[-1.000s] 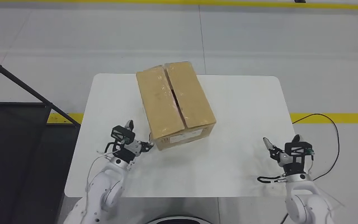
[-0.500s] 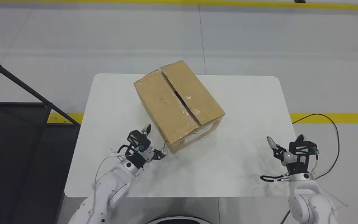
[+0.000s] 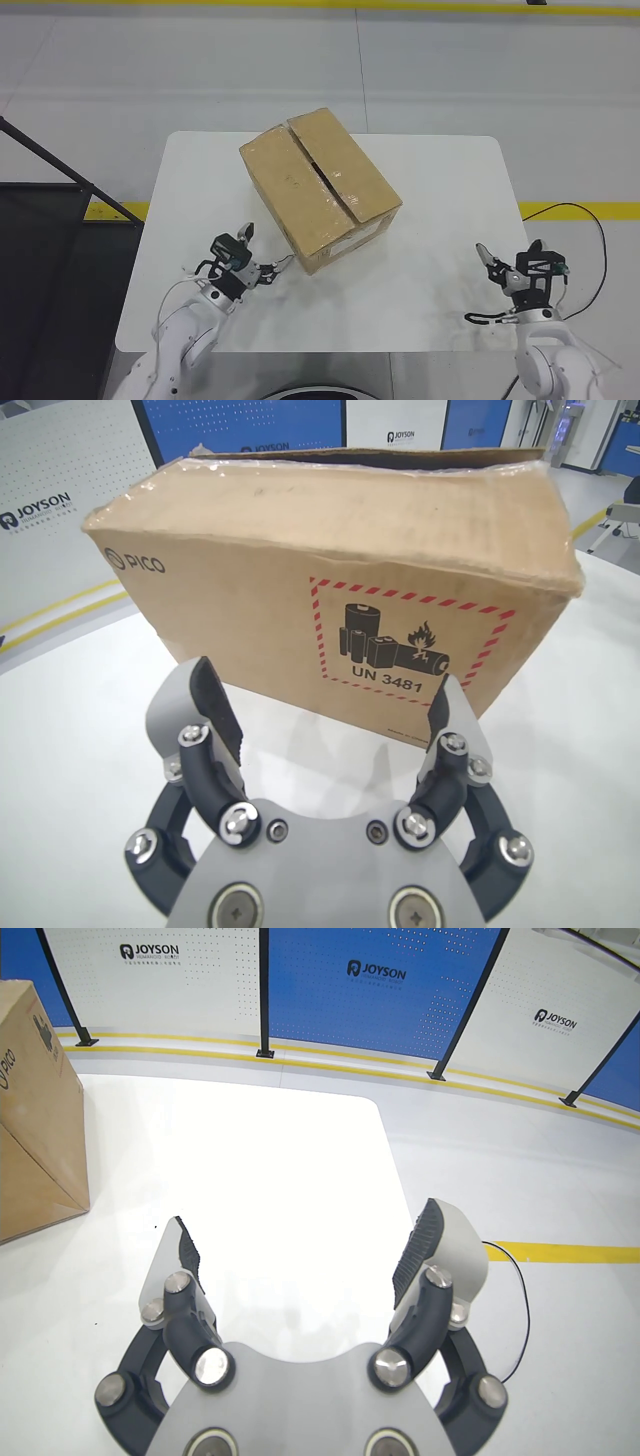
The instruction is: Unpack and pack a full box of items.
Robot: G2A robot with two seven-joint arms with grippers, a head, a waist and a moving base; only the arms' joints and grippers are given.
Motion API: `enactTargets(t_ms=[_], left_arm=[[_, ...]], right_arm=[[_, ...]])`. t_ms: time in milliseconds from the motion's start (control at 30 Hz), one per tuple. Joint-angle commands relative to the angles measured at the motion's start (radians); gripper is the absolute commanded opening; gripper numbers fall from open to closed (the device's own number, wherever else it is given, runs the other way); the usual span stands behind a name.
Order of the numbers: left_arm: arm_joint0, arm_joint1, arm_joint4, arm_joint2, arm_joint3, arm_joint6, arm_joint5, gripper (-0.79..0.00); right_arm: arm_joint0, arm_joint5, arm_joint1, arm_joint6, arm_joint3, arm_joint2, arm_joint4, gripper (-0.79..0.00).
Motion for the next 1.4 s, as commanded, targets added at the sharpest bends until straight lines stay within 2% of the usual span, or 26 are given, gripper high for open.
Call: enactTargets(t_ms=[0, 167, 433, 1167, 1367], left_arm=[[-0.006, -0.003, -0.003, 0.015, 0.001, -0.003, 0.014, 0.0], [-0.021, -0.012, -0.027, 0.052, 0.006, -0.019, 0.054, 0.0], [-0.041, -0.021, -0.047, 0.094, 0.004, -0.047, 0.066, 0.0], [-0.094, -0.037, -0.007, 0.2, 0.005, -0.087, 0.039, 0.0], [-0.111, -0.038, 0.001, 0.217, 0.007, -0.081, -0.006, 0.0]], right_arm=[[-0.001, 0.001, -0.001, 0.001, -0.001, 0.001, 0.0, 0.0], [-0.006, 0.002, -0.002, 0.0, -0.003, 0.006, 0.002, 0.0], [-0.005, -0.003, -0.004, 0.003, -0.003, 0.008, -0.001, 0.0], [0.015, -0.013, -0.009, 0.014, 0.011, 0.014, 0.005, 0.0], [0.013, -0.009, -0.011, 0.015, 0.011, 0.017, 0.007, 0.0]])
